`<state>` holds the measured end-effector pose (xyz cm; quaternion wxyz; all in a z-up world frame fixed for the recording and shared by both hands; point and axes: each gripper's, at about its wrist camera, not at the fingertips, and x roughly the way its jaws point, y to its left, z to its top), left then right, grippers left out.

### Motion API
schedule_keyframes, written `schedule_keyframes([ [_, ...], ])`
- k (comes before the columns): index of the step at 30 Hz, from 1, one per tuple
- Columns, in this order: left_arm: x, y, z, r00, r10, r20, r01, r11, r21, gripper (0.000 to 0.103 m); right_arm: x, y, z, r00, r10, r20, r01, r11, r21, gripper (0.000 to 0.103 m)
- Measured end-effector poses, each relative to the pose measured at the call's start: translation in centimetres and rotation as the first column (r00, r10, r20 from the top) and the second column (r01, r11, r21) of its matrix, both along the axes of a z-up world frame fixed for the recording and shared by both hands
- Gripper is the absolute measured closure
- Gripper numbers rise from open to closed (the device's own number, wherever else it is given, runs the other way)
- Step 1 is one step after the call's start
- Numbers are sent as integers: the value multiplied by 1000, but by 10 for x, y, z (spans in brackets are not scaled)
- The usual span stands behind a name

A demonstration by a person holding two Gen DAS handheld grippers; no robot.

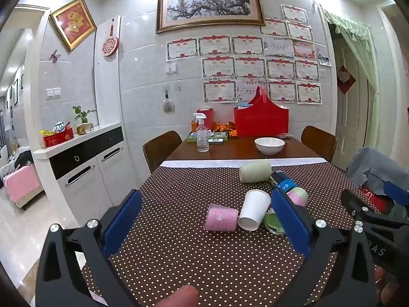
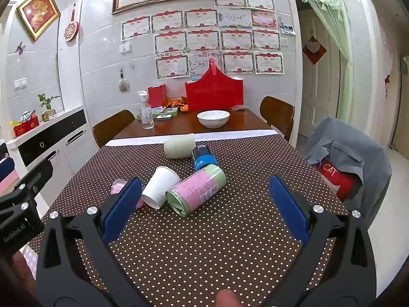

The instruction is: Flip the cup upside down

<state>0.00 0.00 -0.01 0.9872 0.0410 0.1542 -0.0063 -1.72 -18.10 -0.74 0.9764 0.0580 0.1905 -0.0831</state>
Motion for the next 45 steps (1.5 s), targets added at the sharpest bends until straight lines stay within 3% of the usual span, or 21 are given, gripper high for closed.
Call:
schedule_keyframes([
  [45, 4, 6, -3, 1000, 1, -2, -1, 1000, -6, 4, 3, 7, 9, 1000, 10, 8, -10, 1000, -5, 6],
])
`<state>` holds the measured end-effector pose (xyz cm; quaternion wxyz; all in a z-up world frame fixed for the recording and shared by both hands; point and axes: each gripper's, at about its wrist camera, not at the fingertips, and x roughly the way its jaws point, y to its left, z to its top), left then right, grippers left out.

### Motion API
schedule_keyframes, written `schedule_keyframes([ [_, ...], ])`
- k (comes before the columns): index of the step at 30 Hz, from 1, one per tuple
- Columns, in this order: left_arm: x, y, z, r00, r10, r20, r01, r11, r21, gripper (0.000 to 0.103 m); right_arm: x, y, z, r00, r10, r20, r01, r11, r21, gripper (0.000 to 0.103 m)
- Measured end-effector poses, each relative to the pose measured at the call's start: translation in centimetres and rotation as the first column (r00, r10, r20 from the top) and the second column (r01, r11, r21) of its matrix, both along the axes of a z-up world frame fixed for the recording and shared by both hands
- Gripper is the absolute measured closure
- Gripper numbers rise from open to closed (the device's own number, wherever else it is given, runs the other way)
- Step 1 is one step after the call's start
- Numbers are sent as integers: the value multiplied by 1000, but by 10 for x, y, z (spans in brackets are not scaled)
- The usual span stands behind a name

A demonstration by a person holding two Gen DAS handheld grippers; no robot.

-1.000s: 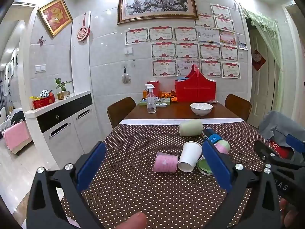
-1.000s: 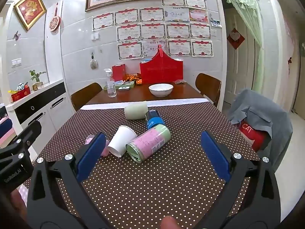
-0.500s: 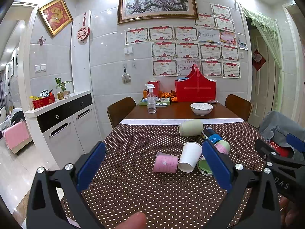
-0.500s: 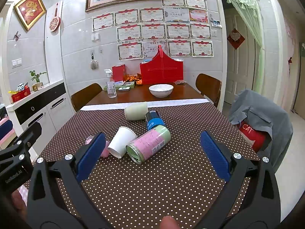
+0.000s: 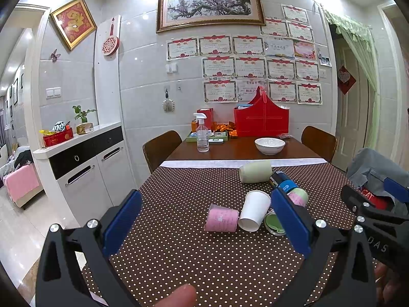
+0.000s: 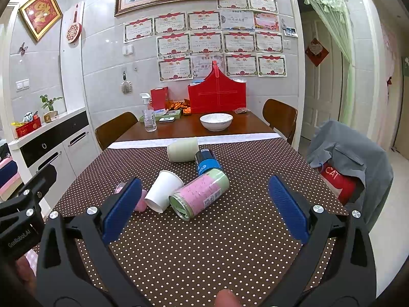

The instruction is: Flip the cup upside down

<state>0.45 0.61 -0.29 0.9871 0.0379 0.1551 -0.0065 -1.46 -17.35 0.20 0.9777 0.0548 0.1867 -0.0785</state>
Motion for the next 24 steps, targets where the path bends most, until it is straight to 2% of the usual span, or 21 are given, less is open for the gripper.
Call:
schedule_keyframes([
  [24, 18, -3, -1, 1000, 9, -19, -9, 1000, 21, 4, 22, -2, -7, 1000, 21, -19, -21, 1000, 13, 6],
])
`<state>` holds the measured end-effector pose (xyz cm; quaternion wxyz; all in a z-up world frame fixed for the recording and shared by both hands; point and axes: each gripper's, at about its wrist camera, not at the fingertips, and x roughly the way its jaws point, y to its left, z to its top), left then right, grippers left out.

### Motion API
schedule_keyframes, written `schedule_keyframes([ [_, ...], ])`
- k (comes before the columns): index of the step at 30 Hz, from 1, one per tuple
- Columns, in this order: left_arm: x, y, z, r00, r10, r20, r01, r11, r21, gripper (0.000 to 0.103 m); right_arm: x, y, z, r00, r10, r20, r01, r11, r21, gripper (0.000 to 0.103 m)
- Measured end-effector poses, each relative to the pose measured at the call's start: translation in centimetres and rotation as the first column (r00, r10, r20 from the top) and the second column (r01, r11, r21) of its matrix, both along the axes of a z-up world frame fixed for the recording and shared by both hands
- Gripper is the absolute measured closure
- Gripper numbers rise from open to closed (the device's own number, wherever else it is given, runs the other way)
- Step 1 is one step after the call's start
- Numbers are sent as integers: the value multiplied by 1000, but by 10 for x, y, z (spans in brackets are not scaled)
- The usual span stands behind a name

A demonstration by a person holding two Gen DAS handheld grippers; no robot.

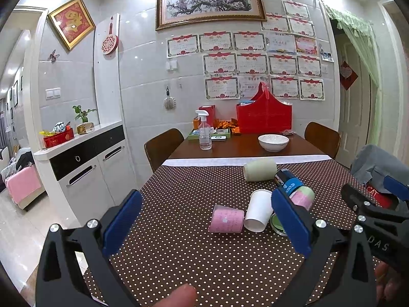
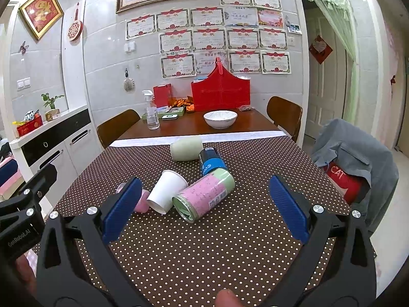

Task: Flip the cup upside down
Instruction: 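Reach the left gripper to the pale green cup and close around it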

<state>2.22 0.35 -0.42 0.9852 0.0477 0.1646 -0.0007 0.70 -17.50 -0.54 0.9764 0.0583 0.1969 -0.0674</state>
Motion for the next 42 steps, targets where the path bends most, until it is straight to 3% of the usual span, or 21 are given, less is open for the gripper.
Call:
schedule_keyframes([
  [12, 36, -4, 3, 998, -15, -56, 16, 1000, 13, 4, 37, -6, -1, 998, 20, -54, -20, 1000, 10, 6],
  [19, 86, -18, -2, 987, -63, -145, 71, 996, 50, 4, 73, -27, -5, 993, 13, -116, -10, 1000, 25, 6],
  [25, 151, -37, -13, 957, -133, -256, 162, 982, 97, 4, 113, -53, -16, 982, -7, -186, 16, 999, 46, 6],
  [32, 231, -68, -32, 890, -248, -383, 329, 931, 161, 4, 161, -77, -32, 965, -20, -262, 37, 998, 59, 6],
  [42, 336, -117, -80, 738, -360, -571, 558, 801, 217, 4, 208, -94, -57, 938, -37, -345, 66, 995, 75, 6],
])
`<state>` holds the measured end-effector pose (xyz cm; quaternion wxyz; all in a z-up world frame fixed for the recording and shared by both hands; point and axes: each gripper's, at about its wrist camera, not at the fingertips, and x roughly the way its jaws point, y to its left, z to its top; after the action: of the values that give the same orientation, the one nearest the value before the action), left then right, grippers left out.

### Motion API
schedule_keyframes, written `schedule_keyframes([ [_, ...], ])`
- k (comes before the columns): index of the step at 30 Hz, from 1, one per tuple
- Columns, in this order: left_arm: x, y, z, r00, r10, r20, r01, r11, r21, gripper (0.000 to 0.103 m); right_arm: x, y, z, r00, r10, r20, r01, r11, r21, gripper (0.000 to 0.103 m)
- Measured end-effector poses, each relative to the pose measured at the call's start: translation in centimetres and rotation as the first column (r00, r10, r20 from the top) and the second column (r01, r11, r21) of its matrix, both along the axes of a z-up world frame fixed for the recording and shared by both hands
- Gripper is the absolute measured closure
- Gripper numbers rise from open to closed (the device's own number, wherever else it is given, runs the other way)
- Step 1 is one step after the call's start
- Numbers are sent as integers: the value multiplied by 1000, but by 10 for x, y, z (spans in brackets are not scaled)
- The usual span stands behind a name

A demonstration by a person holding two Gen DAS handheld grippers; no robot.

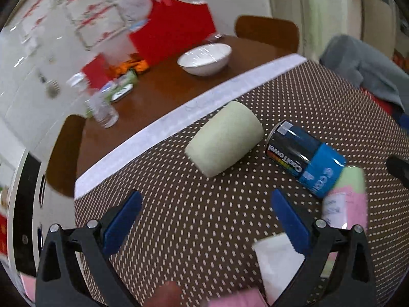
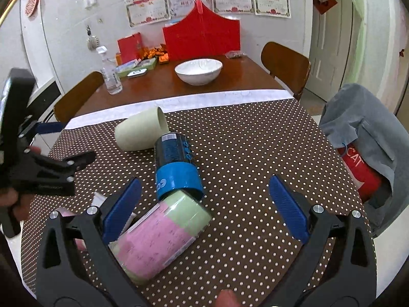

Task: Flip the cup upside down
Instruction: 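Reach the left gripper to the pale green cup and close around it, then lift the pale green cup with the left gripper and carry it toward the right tool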

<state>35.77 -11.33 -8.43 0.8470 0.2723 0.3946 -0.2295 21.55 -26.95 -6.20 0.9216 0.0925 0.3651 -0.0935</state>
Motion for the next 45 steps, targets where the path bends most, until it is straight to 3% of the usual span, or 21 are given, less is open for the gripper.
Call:
schedule_keyframes([
  [4, 35, -14, -16, 996, -60, -65, 61, 998, 15, 4, 14, -3, -9, 1000, -2, -29, 2, 1000, 11, 6],
  [7, 56, -27, -30, 992, -98, -78, 103, 992, 68, 4, 21, -5, -15, 999, -5, -46, 6, 1000, 9, 6],
  [15, 78, -59, -54, 957, -248, -149, 272, 946, 174, 4, 30, -16, -25, 998, -30, -62, 32, 999, 23, 6],
  [20, 95, -76, -63, 938, -287, -194, 325, 923, 207, 4, 33, -19, -30, 997, -34, -66, 36, 999, 30, 6],
  [23, 107, -84, -67, 933, -279, -229, 326, 923, 206, 4, 32, -21, -32, 997, -38, -67, 41, 999, 33, 6],
  [24, 111, -86, -69, 929, -275, -246, 325, 925, 195, 5, 32, -22, -33, 997, -40, -66, 42, 998, 35, 6],
  [25, 113, -86, -71, 923, -275, -269, 328, 927, 179, 17, 33, -22, -33, 997, -41, -65, 43, 998, 38, 6],
  [34, 132, -69, -71, 946, -116, -302, 151, 984, 95, 22, 24, -26, -30, 998, -50, -49, 53, 997, 58, 6],
  [45, 101, -18, -51, 953, 20, -302, -23, 1000, -6, 22, 0, -21, -10, 999, -49, -4, 49, 996, 68, 6],
])
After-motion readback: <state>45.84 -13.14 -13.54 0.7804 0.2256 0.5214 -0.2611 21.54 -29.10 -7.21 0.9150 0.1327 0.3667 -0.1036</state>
